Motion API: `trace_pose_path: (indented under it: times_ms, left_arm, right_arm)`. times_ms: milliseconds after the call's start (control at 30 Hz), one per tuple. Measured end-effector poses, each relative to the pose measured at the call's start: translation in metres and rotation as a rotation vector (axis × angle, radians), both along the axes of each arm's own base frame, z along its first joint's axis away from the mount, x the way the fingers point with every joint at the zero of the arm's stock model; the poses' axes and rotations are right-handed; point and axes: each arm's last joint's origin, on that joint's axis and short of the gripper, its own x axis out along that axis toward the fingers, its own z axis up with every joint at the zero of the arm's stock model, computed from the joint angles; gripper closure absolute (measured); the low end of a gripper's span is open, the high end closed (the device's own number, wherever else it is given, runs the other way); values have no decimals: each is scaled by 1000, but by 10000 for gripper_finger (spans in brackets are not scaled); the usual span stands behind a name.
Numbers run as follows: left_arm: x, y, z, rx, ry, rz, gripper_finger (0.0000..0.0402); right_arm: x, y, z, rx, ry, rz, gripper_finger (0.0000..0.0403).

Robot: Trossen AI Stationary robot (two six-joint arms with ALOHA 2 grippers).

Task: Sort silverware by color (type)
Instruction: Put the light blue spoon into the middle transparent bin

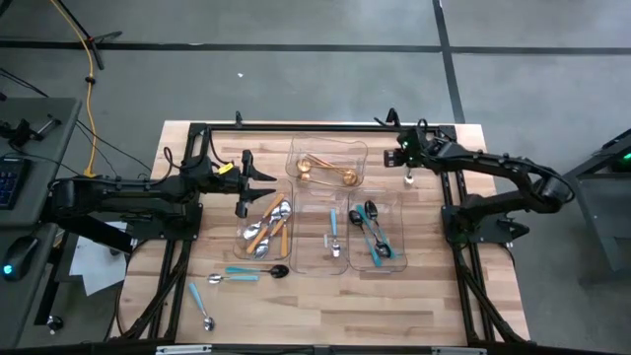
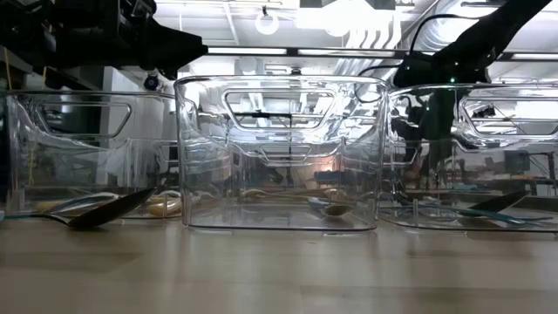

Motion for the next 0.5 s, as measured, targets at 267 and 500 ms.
trace_pose_path:
  times_ms: [267,500]
  left_arm:
    - [0,0,0,-1,0,0,271]
    - [0,0,0,0,-1,0,271]
  right_arm:
    - [-6,5,-5,28,94,-23,229]
    - [-15,7,-13,33,220,-169,229]
